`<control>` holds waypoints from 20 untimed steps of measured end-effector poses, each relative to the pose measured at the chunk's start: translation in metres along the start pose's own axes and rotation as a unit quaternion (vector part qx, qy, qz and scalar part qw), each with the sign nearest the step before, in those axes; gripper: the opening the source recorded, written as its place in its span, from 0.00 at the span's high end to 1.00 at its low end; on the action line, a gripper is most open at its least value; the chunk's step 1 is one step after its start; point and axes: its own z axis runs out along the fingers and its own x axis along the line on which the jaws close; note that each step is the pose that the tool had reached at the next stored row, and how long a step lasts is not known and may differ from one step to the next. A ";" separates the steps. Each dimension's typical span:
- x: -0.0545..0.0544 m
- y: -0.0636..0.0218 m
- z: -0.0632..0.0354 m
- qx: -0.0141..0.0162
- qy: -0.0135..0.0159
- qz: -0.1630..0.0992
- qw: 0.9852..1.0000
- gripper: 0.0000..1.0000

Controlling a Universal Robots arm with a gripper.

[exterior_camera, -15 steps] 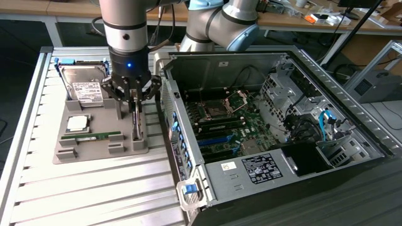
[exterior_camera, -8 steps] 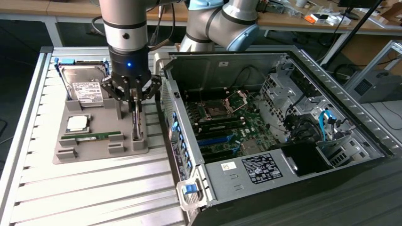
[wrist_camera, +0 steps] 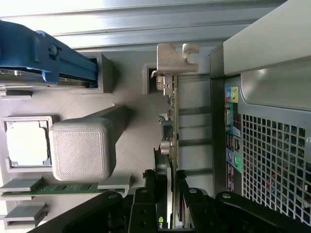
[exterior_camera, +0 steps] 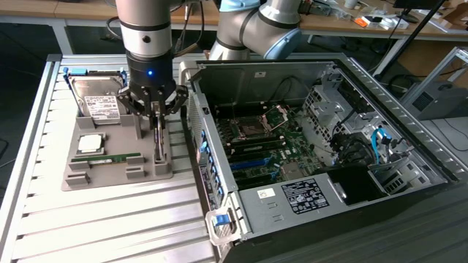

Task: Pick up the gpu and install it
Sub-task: 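Pick up the gpu and move the gpu toward the slot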

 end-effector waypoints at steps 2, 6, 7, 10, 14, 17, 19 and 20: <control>0.000 0.0000 -0.0006 0.000 0.000 0.000 1.000 0.73; 0.000 -0.0004 -0.0045 0.000 0.000 0.000 1.000 0.73; 0.000 -0.0004 -0.0048 0.000 0.000 0.000 1.000 0.73; 0.000 -0.0007 -0.0082 0.000 0.000 0.000 1.000 0.73; 0.000 -0.0007 -0.0090 0.000 0.000 0.000 1.000 0.73; 0.000 -0.0008 -0.0096 0.000 0.000 0.000 1.000 0.73; 0.000 -0.0008 -0.0100 0.000 0.000 0.000 1.000 0.73; 0.000 -0.0008 -0.0102 0.000 0.000 0.000 1.000 0.73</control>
